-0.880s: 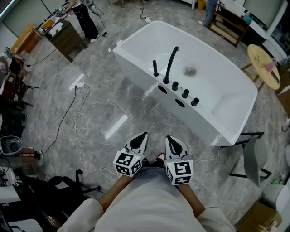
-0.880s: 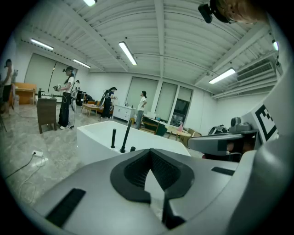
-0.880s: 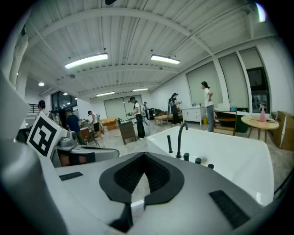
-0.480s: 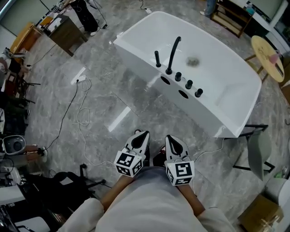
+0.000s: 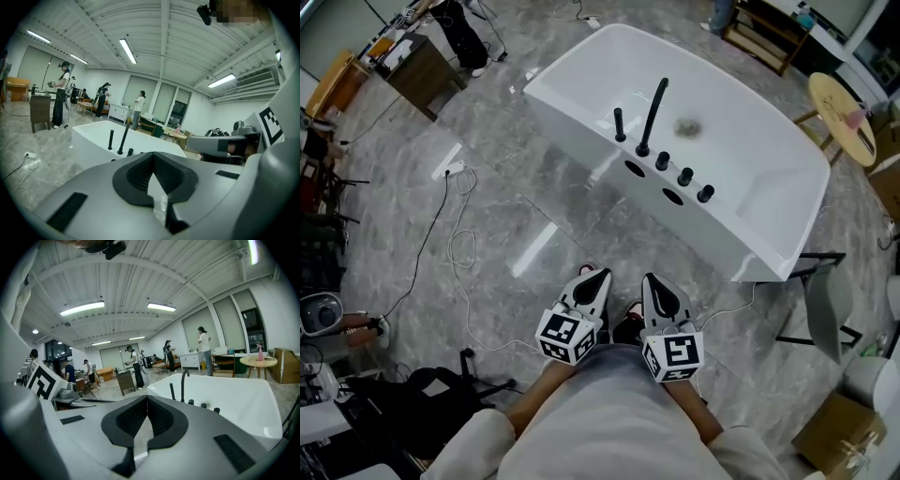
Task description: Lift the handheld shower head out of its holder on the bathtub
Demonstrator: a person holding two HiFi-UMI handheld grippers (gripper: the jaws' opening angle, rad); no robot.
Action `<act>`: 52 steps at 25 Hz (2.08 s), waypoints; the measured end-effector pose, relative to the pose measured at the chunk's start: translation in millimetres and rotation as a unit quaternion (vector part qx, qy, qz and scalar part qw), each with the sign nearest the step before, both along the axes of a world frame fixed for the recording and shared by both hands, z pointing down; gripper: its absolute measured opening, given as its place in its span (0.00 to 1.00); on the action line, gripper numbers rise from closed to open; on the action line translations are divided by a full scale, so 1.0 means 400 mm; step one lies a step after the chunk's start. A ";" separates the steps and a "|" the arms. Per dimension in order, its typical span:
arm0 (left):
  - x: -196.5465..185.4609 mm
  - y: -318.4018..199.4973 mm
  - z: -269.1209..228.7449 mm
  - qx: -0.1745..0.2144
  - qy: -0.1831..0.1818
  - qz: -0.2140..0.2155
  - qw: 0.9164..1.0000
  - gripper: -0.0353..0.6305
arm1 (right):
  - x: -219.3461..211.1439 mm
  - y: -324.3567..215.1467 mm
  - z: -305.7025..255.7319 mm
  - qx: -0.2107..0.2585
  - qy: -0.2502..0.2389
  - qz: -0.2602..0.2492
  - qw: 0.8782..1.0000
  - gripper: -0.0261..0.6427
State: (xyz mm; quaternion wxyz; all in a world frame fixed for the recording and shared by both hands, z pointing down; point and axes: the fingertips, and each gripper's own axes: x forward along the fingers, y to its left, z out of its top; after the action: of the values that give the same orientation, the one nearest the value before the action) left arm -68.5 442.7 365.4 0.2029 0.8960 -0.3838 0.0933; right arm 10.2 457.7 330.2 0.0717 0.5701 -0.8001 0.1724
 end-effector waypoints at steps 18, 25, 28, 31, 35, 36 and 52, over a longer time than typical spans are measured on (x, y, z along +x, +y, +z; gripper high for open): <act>-0.102 -0.248 -0.025 0.031 -0.008 0.058 0.998 0.06 | -0.156 -0.232 -0.026 0.008 -0.014 0.025 1.000 0.07; -0.157 -0.363 -0.036 0.056 -0.012 0.072 0.996 0.06 | -0.215 -0.346 -0.027 0.017 0.019 0.041 0.999 0.07; -0.186 -0.405 -0.031 0.053 -0.011 0.079 0.995 0.06 | -0.243 -0.385 -0.023 0.013 0.031 0.048 0.998 0.07; -0.210 -0.429 -0.035 0.052 -0.004 0.083 0.995 0.06 | -0.272 -0.408 -0.027 0.015 0.041 0.050 0.998 0.07; -0.217 -0.448 -0.038 0.051 0.005 0.094 0.994 0.06 | -0.286 -0.429 -0.026 0.015 0.043 0.052 0.998 0.07; -0.218 -0.452 -0.038 0.050 0.007 0.096 0.994 0.06 | -0.287 -0.433 -0.025 0.014 0.043 0.052 0.998 0.07; -0.176 -0.568 -0.033 0.035 0.013 0.116 0.993 0.06 | -0.254 -0.553 -0.019 0.005 0.031 0.047 0.998 0.07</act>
State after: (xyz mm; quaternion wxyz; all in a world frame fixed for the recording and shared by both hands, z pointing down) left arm -138.7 215.6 352.3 0.1639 0.9420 -0.2782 0.0912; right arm -91.4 236.6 322.5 0.0855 0.6127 -0.7704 0.1543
